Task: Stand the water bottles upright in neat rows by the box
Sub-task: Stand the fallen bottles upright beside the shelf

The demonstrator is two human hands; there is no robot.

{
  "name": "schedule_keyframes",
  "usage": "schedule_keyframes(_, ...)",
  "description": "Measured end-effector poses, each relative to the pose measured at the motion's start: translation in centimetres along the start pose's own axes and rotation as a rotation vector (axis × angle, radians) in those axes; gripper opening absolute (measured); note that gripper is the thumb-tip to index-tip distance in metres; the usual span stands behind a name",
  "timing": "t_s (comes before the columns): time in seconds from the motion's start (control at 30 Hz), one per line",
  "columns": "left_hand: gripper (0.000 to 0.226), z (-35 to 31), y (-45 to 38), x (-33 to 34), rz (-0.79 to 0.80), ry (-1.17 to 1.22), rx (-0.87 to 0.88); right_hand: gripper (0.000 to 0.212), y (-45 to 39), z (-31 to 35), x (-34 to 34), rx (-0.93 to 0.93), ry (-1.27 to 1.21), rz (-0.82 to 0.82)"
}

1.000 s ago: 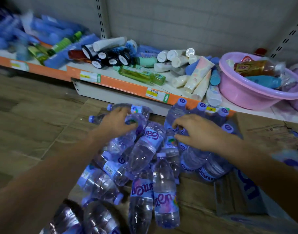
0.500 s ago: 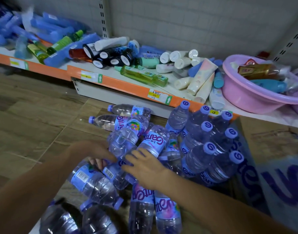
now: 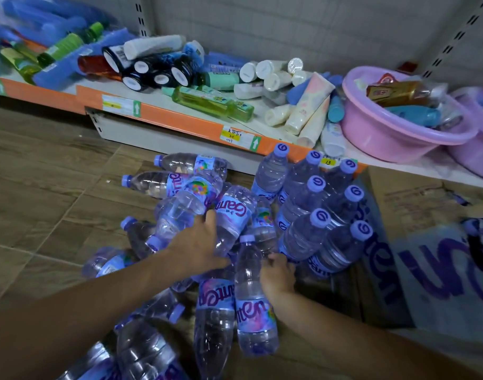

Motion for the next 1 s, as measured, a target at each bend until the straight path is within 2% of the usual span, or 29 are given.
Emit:
schedule_keyframes(0.1, 0.110, 1.2, -0.2, 1.1, 0.051, -0.051, -0.060, 0.048, -1.1, -2.8, 0.0, 0.212, -0.313, -0.042)
schedule_keyframes(0.13, 0.115, 1.2, -0.1, 1.4, 0.072, -0.051, -0.068, 0.053, -1.6, -3.4, 0.7, 0.268, -0.395, -0.009)
schedule_keyframes(0.2, 0.119, 0.9, 0.1, 2.1, 0.102, -0.033, -0.079, 0.050, -2.4, -4.1, 2.2, 0.330, -0.479, 0.110)
schedule_keyframes(0.3, 0.110, 0.8, 0.3, 2.3, 0.083, -0.013, -0.072, 0.044, -2.8, -4.6, 3.1, 0.354, -0.442, 0.217)
schedule_keyframes(0.4, 0.106, 0.8, 0.3, 2.3, 0.072, -0.041, -0.060, 0.062, -3.7, -4.6, 3.6, 0.279, -0.344, 0.273)
schedule_keyframes(0.5, 0.111, 0.8, 1.0, 2.3, 0.165, -0.018, -0.060, 0.074, -3.9, -4.4, 3.5, 0.207, -0.225, 0.317)
schedule_keyframes(0.77, 0.114, 0.0, 2.7, 0.7, 0.368, -0.113, -0.012, 0.070, -0.3, -7.5, 1.6, 0.158, 0.013, 0.310)
schedule_keyframes(0.87, 0.109, -0.9, 2.4, -1.2, 0.329, -0.068, 0.035, 0.036, 1.2, -5.8, 0.8, 0.076, 0.023, 0.323)
schedule_keyframes(0.93, 0.100, -0.6, 2.0, -2.5, 0.290, -0.051, 0.001, 0.032, 2.1, -2.8, 0.2, 0.022, -0.047, 0.350)
schedule_keyframes(1.0, 0.079, -0.1, 1.4, -4.3, 0.215, -0.022, -0.036, 0.034, 2.4, 0.7, -0.9, 0.013, -0.156, 0.344)
Point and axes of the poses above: each hand's wrist, its own y-axis away from the middle knuckle, its own x-axis out of the palm, z = x × y, the point moved 10 cm from there along -y, towards the middle knuckle, and after that the axes turned 12 degrees about -y, right-handed, at the moved point
